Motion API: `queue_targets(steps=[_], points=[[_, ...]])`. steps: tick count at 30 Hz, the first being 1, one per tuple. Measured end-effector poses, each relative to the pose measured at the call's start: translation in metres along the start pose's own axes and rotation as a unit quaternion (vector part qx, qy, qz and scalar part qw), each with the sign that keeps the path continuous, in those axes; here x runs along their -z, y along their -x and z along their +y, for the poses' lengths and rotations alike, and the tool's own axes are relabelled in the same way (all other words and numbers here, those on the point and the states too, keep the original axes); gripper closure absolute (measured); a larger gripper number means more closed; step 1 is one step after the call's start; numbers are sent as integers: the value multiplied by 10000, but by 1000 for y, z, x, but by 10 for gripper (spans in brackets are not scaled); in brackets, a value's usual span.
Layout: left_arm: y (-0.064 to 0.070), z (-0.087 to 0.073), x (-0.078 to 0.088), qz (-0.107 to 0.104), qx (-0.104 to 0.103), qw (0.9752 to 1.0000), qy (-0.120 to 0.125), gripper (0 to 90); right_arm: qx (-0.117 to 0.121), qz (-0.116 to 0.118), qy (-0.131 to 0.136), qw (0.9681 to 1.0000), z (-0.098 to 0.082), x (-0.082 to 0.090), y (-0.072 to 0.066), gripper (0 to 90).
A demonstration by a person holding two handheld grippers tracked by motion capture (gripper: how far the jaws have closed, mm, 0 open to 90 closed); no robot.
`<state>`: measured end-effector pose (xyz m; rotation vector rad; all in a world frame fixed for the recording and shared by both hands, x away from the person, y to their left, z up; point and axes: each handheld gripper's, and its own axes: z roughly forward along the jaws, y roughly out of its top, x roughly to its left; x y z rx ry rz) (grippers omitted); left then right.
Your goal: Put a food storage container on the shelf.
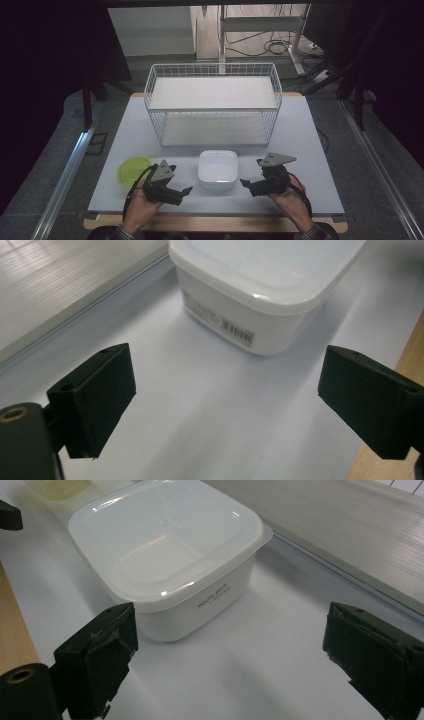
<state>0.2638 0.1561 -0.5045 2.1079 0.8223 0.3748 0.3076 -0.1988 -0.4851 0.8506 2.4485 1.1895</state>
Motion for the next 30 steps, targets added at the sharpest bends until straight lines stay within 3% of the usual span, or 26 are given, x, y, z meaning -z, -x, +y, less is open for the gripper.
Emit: queue_targets(steps=[4, 5, 8, 14, 17, 22, 23, 30], points=[[0, 7, -2, -99, 90, 9999, -32, 65, -10, 48, -45, 10000, 2, -3, -1, 32], [0, 12, -4, -113, 45, 9999, -119, 55, -74, 200, -67, 9998, 4, -6, -2, 28], [-1, 19, -10, -155, -21, 9996, -240, 41, -84, 308, -155, 9994, 7, -10, -5, 27], [-3, 28, -17, -328, 183, 9991, -185, 85, -115, 341, -307, 9989, 16, -8, -7, 132], [-9, 34, -22, -548, 364, 9978, -73, 99, -283, 478, -304, 9980, 21, -11, -2, 163], [-14, 40, -33, -657, 381, 9970, -157, 99, -474, 665, -399, 9959, 26, -20, 2, 184], [-17, 43, -38, -767, 426, 9960, -193, 97, -548, 740, -440, 9948, 28, -25, 4, 188], [-24, 47, -52, -1003, 569, 9930, -269, 96, -592, 779, -553, 9937, 35, -39, 9, 193]])
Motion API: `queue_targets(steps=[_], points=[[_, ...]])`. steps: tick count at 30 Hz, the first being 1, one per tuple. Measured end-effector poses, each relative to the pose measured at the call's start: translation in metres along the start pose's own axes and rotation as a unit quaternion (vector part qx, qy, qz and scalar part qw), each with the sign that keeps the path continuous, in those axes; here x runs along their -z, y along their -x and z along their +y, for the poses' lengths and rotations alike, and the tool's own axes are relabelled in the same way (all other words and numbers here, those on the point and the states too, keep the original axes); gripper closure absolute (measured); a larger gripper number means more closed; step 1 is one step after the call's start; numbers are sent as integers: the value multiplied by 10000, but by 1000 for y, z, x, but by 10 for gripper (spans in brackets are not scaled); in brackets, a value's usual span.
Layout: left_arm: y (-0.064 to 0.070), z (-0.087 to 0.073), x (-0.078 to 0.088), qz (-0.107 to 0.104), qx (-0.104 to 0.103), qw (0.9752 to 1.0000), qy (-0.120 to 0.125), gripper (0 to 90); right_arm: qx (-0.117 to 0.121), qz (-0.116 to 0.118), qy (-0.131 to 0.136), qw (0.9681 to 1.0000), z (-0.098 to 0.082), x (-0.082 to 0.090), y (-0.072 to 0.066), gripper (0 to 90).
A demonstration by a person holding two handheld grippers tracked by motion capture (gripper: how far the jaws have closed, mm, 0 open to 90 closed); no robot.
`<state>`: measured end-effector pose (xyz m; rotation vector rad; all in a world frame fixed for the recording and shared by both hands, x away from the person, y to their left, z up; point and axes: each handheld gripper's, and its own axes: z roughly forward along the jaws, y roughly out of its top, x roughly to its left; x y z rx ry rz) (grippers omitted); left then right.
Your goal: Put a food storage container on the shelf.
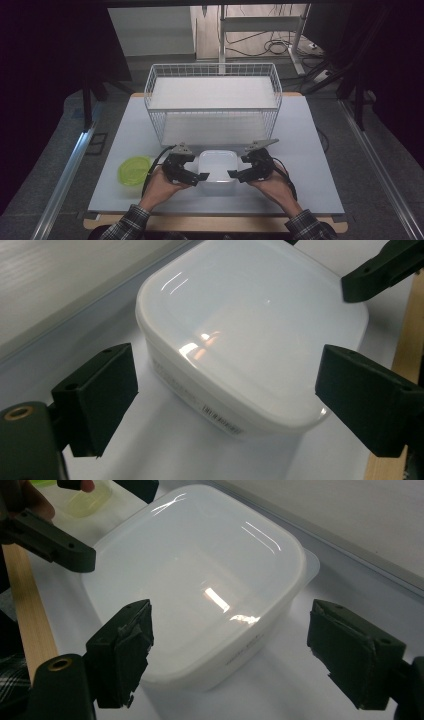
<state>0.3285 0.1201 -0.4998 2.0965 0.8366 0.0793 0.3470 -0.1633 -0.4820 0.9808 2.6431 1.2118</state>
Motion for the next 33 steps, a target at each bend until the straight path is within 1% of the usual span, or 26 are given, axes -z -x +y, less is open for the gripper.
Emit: queue_targets(steps=[1, 3, 4, 7, 8, 11, 12, 14, 15, 17, 18, 20, 21, 24, 26, 28, 29, 30, 31, 32, 33], points=[[-3, 0, -2, -95, 55, 9999, -32, 96, -45, 43, -28, 10000, 1, -4, 2, 193], [-4, 0, -3, -174, 100, 9998, -32, 96, -188, 163, -48, 9997, 2, -7, 3, 193], [-4, 0, -4, -218, 167, 9996, -31, 98, -229, 207, -47, 9995, 1, -7, 4, 195], [-4, 0, -6, -441, 216, 9988, -58, 123, -356, 367, -64, 9987, 0, -8, 6, 228], [-4, 0, -6, -441, 216, 9988, -58, 119, -436, 427, -94, 9981, 0, -9, 5, 226], [1, 0, -5, -341, 236, 9991, -132, 126, -548, 433, -136, 9975, -1, -8, 4, 256], [3, 0, -4, -304, 267, 9990, -162, 134, -558, 393, -135, 9976, -1, -6, 2, 274], [5, 0, -2, -270, 267, 9991, -179, 174, -573, 274, -136, 9979, -2, -2, -3, 348], [8, -1, 2, -173, 224, 9994, -197, 213, -533, 202, -111, 9983, -2, 2, -5, 390], [11, -3, 5, -161, 280, 9992, -216, 256, -492, 86, -44, 9987, -5, 7, -9, 452], [13, -3, 5, -156, 339, 9991, -214, 267, -514, 44, -24, 9987, -6, 9, -11, 475], [15, -5, 7, -154, 418, 9987, -262, 288, -605, 1, 28, 9982, -9, 12, -15, 516], [16, -6, 8, -140, 401, 9987, -284, 304, -626, -15, 53, 9980, -10, 13, -17, 538], [19, -7, 13, -71, 510, 9983, -261, 371, -702, -26, 117, 9975, -13, 18, -20, 597], [20, -7, 15, -30, 574, 9979, -299, 410, -836, -48, 140, 9964, -15, 19, -21, 622], [22, -6, 16, 25, 605, 9976, -328, 428, -919, -72, 158, 9956, -16, 20, -23, 635], [22, -6, 16, 44, 651, 9974, -317, 440, -955, -75, 174, 9952, -16, 20, -23, 642], [22, -6, 16, 44, 651, 9974, -317, 459, -979, -78, 204, 9950, -16, 20, -23, 653], [22, -6, 19, 93, 700, 9972, -235, 487, -1026, -103, 235, 9944, -16, 21, -24, 667], [22, -6, 19, 93, 700, 9972, -235, 519, -1033, -124, 268, 9942, -17, 21, -23, 678], [22, -7, 22, 134, 771, 9969, -80, 562, -1085, -141, 290, 9936, -17, 22, -23, 684]])
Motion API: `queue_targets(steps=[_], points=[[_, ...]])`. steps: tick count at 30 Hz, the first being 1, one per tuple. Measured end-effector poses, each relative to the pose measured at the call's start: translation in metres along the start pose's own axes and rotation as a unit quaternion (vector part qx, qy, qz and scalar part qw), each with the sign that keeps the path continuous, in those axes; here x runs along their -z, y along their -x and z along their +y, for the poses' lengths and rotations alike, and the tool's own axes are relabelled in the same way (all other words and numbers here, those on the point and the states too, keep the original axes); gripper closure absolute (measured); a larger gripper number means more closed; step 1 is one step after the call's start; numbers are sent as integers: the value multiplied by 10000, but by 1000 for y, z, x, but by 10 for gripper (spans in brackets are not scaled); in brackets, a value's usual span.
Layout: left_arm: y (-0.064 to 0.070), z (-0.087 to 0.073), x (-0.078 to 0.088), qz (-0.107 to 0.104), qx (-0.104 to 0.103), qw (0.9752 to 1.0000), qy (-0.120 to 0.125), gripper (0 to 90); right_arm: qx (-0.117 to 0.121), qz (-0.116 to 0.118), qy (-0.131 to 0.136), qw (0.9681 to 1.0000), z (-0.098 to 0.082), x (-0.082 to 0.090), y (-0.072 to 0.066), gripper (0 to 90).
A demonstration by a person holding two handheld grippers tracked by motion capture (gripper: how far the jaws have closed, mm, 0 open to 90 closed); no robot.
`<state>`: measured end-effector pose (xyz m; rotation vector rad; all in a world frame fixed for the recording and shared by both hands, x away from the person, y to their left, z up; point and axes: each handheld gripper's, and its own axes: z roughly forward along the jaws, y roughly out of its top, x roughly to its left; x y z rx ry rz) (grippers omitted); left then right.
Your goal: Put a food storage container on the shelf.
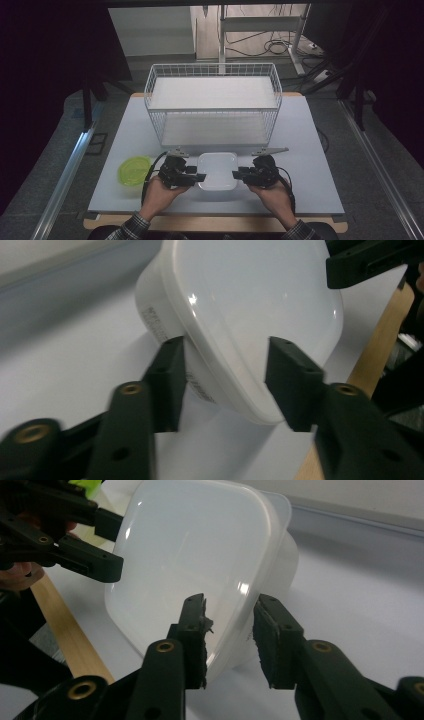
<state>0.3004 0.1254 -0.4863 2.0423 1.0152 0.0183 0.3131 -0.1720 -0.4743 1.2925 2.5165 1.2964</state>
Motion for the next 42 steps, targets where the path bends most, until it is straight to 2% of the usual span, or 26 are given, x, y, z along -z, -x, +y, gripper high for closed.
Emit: queue_targets(steps=[5, 6, 7, 8, 10, 13, 21, 25, 33, 42], points=[[3, -1, 0, 130, 60, 9998, 122, 610, -169, -28, 78, 9998, 0, 0, 2, 708], [4, -2, 0, 167, 104, 9996, 226, 633, -259, -27, 128, 9996, -1, 1, 3, 727], [4, -2, 0, 167, 104, 9996, 226, 660, -259, -27, 128, 9996, -1, 1, 3, 727], [4, -4, 1, 207, 164, 9991, 339, 694, -347, -40, 203, 9992, -1, 2, 5, 765], [5, -4, 0, 230, 209, 9987, 395, 750, -330, -125, 274, 9990, -1, 3, 6, 783], [4, -4, 0, 229, 241, 9987, 393, 754, -359, -140, 293, 9988, -1, 3, 6, 784], [3, -6, -1, 359, 320, 9977, 481, 768, -106, -367, 448, 9983, -2, 2, -2, 785], [3, -5, 1, 381, 325, 9972, 547, 770, -39, -396, 524, 9978, -1, 2, -4, 785], [6, 5, 14, 461, 246, 9957, 769, 776, 46, -352, 761, 9965, 6, 7, -7, 784], [11, 22, 30, 594, 31, 9938, 945, 778, 161, -276, 1010, 9944, 22, 16, -9, 783]])
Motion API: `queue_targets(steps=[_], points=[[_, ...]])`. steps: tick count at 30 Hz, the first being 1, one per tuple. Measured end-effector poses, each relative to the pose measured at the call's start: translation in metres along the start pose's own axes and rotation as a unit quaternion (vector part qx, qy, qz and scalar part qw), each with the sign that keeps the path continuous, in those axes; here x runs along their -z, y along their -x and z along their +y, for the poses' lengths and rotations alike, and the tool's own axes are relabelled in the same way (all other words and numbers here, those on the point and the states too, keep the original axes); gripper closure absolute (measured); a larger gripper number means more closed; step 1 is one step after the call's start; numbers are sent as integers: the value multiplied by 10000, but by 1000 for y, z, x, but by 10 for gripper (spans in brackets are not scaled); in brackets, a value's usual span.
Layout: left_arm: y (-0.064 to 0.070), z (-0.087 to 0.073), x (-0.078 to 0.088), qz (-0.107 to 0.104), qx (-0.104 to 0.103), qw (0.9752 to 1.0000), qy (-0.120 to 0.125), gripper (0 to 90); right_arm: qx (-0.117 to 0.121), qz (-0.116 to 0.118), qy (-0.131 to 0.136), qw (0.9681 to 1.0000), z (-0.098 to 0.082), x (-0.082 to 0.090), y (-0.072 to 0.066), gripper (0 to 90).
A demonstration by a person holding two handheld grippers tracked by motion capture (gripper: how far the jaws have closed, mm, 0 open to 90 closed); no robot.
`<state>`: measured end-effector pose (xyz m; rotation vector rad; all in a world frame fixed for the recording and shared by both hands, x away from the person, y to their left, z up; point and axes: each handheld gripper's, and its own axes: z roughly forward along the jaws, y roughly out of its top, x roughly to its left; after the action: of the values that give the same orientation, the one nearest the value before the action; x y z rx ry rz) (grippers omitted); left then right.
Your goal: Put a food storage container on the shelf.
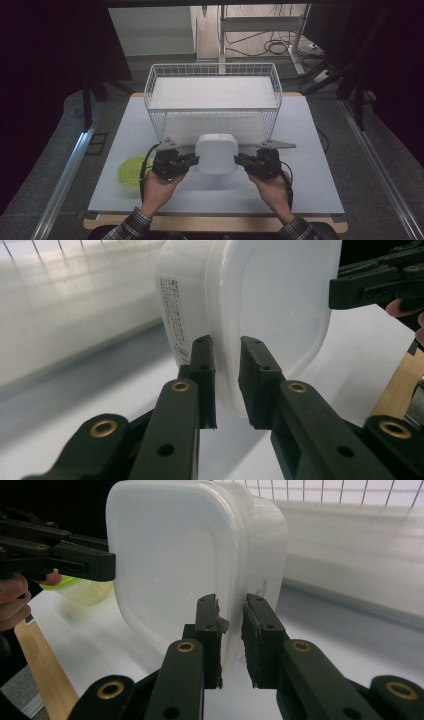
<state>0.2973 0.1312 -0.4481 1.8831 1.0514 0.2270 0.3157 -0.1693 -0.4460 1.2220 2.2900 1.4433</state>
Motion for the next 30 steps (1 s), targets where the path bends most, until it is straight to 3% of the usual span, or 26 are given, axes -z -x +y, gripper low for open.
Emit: queue_targets(steps=[13, 30], points=[[3, 37, 21, 135, -306, 9991, 278, 780, 167, 71, 335, 9993, 36, 11, -2, 783], [3, 80, 48, 252, -457, 9970, 576, 783, 310, 86, 544, 9980, 84, 21, -11, 781]])
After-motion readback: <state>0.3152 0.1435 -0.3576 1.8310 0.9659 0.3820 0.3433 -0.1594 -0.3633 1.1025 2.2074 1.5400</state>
